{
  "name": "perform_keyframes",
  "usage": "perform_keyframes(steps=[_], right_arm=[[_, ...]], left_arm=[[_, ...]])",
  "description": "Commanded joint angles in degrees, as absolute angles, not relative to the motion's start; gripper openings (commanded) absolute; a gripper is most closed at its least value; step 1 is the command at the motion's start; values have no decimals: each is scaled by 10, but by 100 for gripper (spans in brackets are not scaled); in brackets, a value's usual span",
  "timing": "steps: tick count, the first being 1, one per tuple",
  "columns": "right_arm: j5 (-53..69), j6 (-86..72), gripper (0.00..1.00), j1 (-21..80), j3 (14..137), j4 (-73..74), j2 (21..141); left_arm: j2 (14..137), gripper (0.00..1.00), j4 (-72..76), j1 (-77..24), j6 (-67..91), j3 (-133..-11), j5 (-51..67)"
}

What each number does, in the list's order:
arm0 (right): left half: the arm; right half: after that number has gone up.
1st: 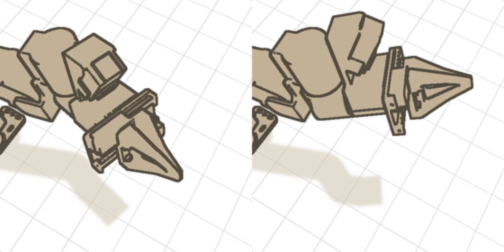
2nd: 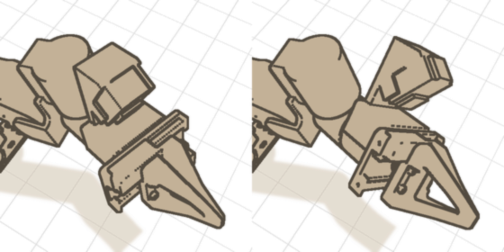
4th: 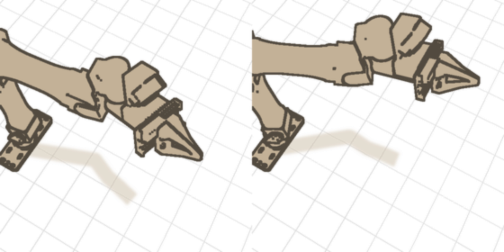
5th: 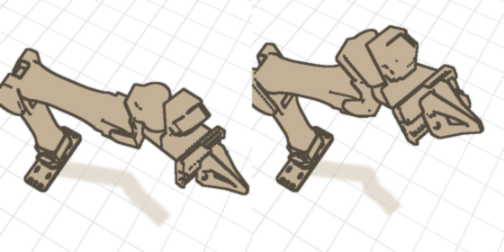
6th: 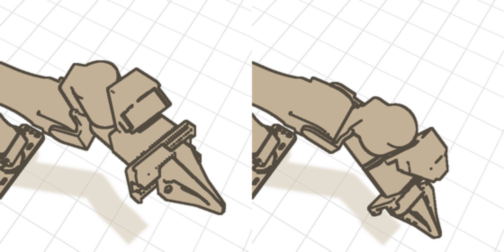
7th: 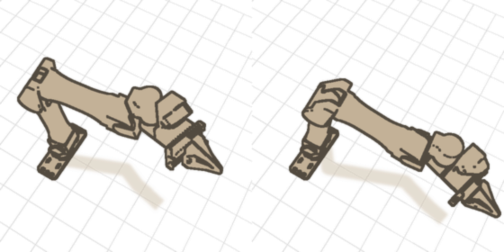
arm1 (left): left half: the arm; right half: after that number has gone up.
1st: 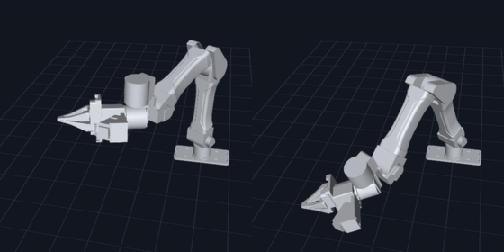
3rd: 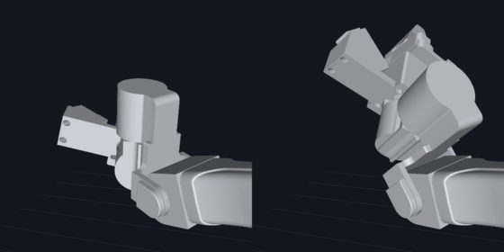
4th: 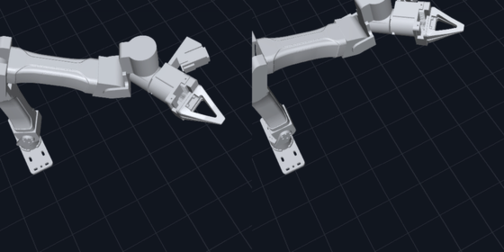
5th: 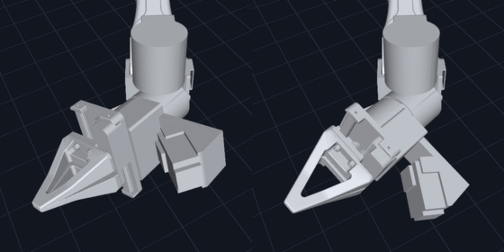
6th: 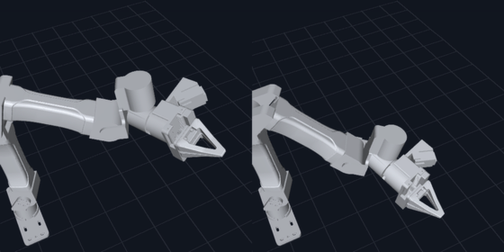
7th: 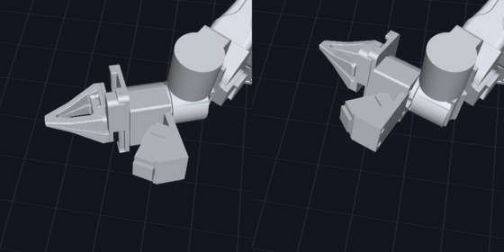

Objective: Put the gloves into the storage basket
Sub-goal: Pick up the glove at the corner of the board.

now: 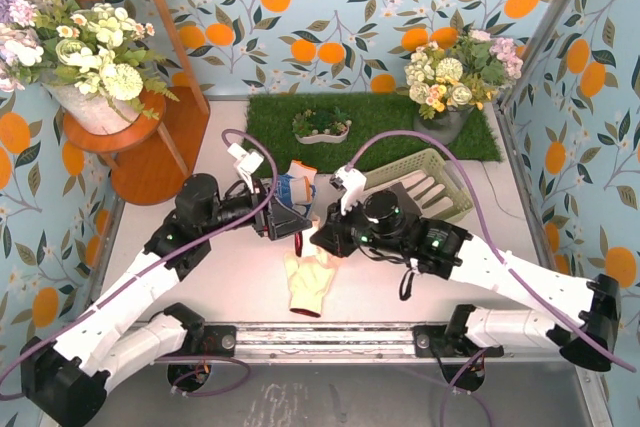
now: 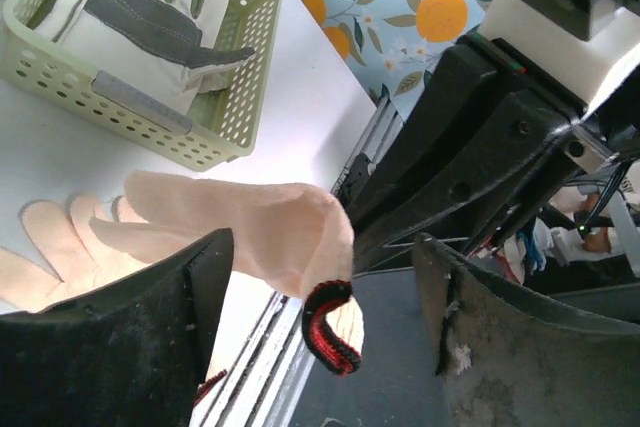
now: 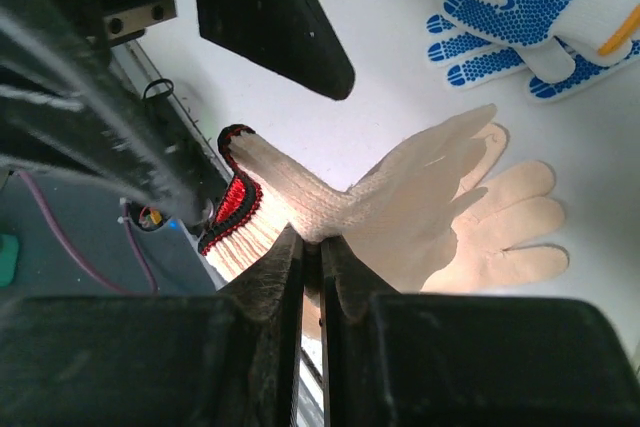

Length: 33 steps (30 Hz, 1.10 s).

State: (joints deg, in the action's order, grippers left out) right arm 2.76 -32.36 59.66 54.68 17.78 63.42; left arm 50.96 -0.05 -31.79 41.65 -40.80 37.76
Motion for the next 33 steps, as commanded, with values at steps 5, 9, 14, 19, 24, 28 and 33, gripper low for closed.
perform_keyframes(steps=[5, 9, 14, 19, 24, 28, 33], right_arm=[[59, -301, 0, 596, 548, 156, 611], [27, -286, 0, 593, 561, 194, 623], [61, -256, 0, 556, 578, 220, 646], [122, -227, 0, 509, 595, 223, 671], [176, -190, 0, 490, 621, 242, 700], [196, -175, 0, 482, 626, 251, 710], [215, -167, 0, 460, 619, 255, 709]], left_arm=[[557, 45, -12, -319, 399, -448, 404], [562, 44, 13, -319, 406, -444, 441], [567, 50, 23, -319, 418, -425, 453], [584, 40, 40, -319, 423, -414, 454], [631, 45, 95, -319, 439, -407, 440], [663, 49, 70, -318, 410, -432, 396], [684, 41, 52, -317, 380, -456, 374]])
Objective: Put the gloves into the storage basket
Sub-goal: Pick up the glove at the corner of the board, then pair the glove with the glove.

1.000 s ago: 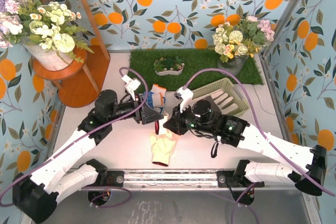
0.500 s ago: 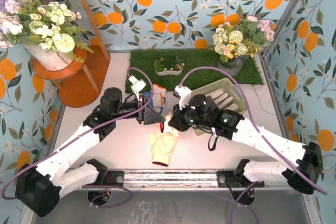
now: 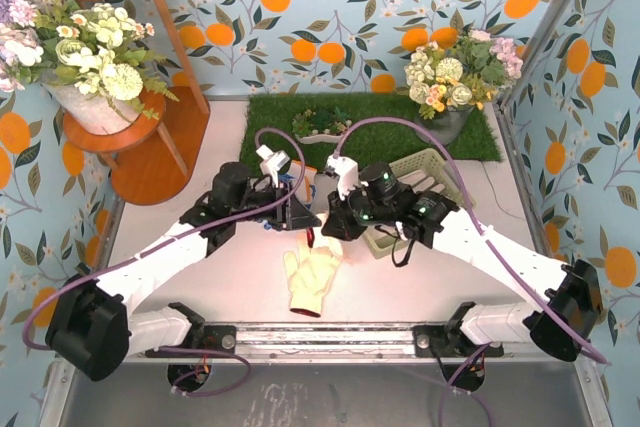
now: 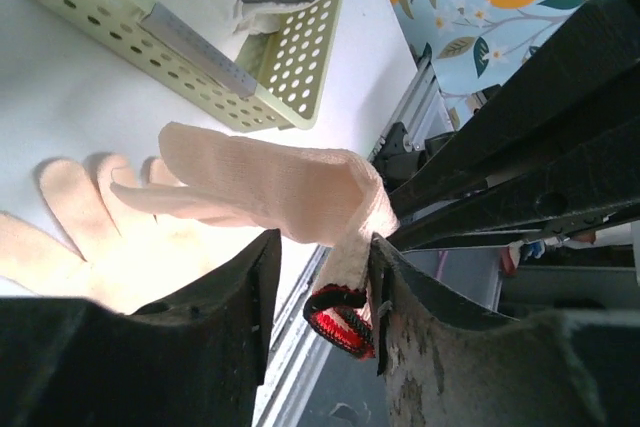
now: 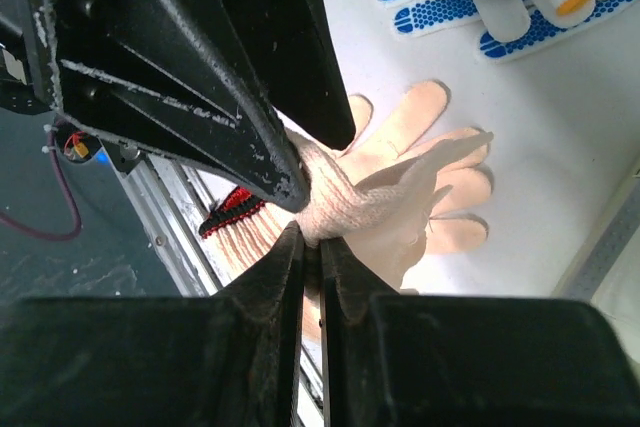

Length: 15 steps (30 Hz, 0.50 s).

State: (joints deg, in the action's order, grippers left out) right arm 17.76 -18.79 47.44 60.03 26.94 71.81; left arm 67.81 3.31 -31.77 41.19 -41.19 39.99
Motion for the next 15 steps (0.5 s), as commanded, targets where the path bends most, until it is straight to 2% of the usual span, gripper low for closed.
perform_keyframes(steps=[1, 4, 7, 11, 15], right_arm=[[220, -166, 0, 455, 617, 254, 709], [233, -154, 0, 441, 618, 256, 717], [238, -139, 0, 431, 635, 271, 736], [236, -112, 0, 409, 664, 303, 760], [225, -85, 0, 383, 700, 330, 777]], left_arm=[[688, 39, 54, -316, 380, -457, 379], [699, 37, 48, -315, 374, -464, 378], [709, 19, 66, -313, 377, -464, 386], [733, 0, 130, -314, 417, -448, 412], [747, 0, 173, -314, 430, -443, 389]])
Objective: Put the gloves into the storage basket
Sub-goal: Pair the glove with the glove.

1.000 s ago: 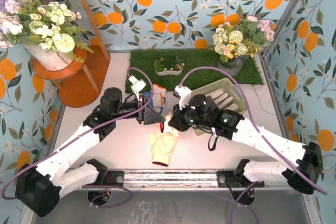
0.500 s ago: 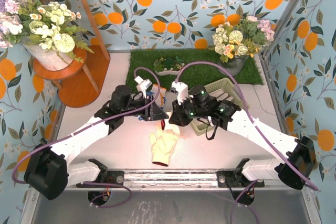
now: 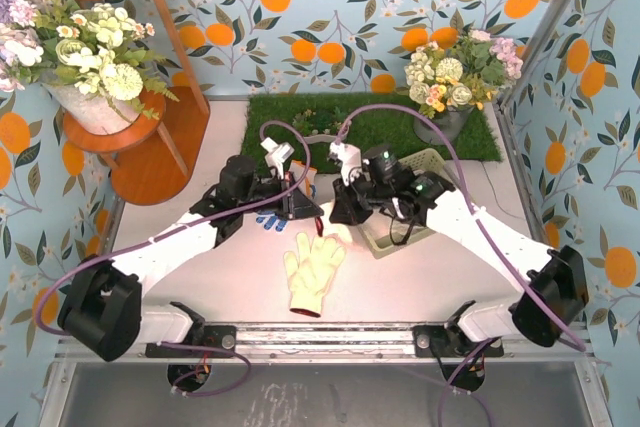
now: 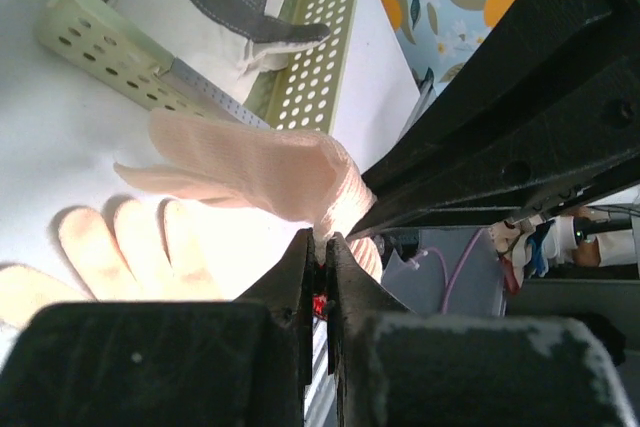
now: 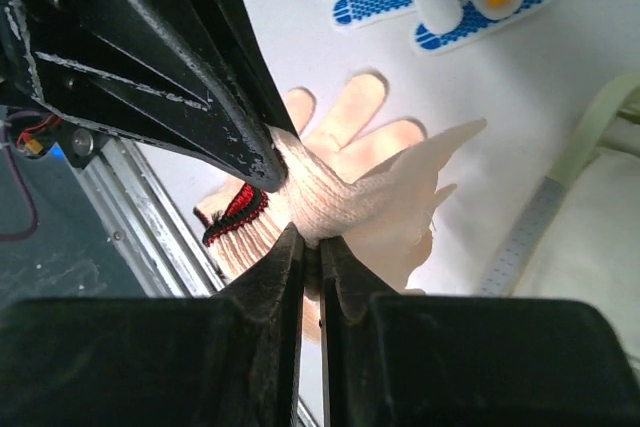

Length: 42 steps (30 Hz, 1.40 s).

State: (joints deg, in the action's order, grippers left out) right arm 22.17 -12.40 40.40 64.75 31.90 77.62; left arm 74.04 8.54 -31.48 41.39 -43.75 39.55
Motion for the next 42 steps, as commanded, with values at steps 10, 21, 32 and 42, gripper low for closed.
perform_keyframes(steps=[10, 21, 32, 42], right_arm=[[222, -173, 29, 421, 674, 250, 857], [146, -480, 64, 457, 524, 236, 775], [7, -760, 64, 574, 395, 143, 733], [-111, -937, 54, 632, 396, 111, 791]], left_arm=[[647, 0, 206, -315, 570, -303, 185], [644, 9, 113, -320, 592, -228, 314], [643, 50, 126, -319, 593, -215, 265], [653, 8, 63, -315, 551, -236, 198]])
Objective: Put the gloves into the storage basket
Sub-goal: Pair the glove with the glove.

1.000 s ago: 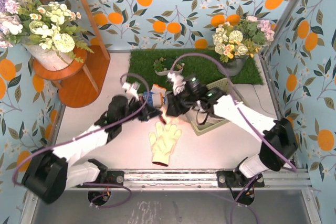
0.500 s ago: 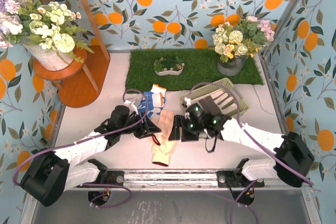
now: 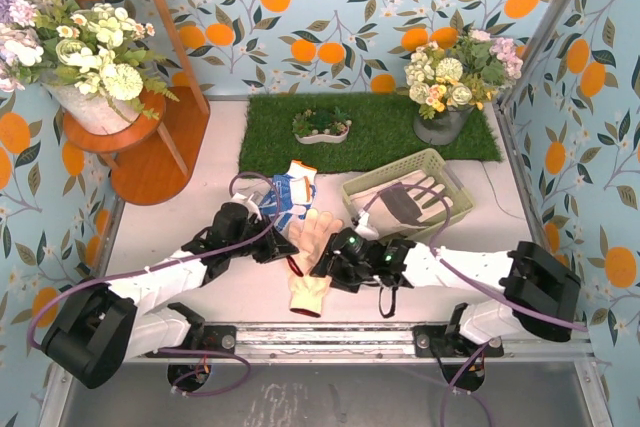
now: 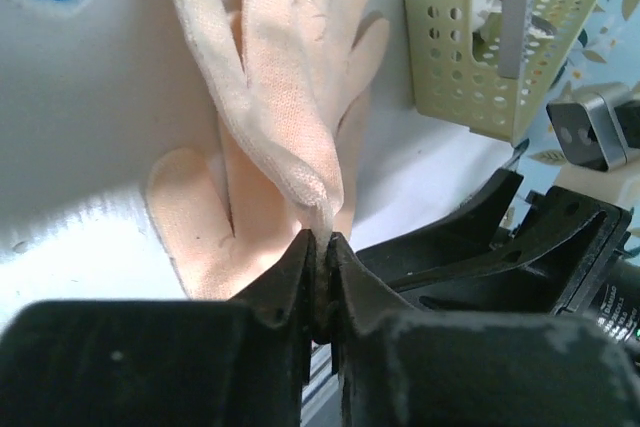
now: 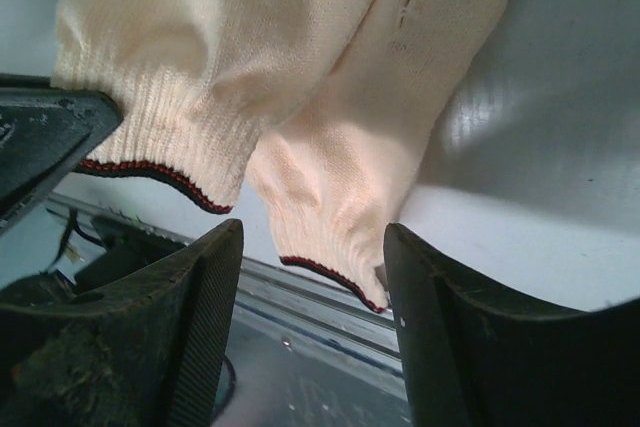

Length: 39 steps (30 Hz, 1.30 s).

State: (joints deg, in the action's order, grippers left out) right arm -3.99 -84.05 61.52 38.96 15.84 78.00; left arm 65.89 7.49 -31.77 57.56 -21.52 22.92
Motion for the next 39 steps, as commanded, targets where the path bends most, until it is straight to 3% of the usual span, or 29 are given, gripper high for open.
perform_keyframes(steps=[1, 6, 10, 13, 30, 33, 36, 39], right_arm=[[-121, -954, 54, 636, 399, 110, 796], [-153, -1030, 51, 646, 401, 108, 826], [-172, -1055, 48, 651, 406, 104, 844], [-186, -1053, 46, 650, 414, 109, 842], [-193, -1050, 40, 627, 435, 92, 894], [-186, -1047, 34, 620, 434, 81, 904], [-178, -1042, 19, 617, 430, 66, 907], [-184, -1026, 11, 616, 435, 78, 894]], left_arm=[[651, 3, 57, -315, 547, -236, 197], [629, 0, 37, -313, 545, -228, 188], [616, 20, 25, -311, 540, -228, 186], [615, 23, 14, -307, 529, -233, 183], [621, 10, -4, -292, 494, -251, 209], [617, 9, -5, -291, 494, -251, 214], [620, 6, -6, -290, 495, -254, 221], [619, 4, -12, -289, 494, -263, 222]])
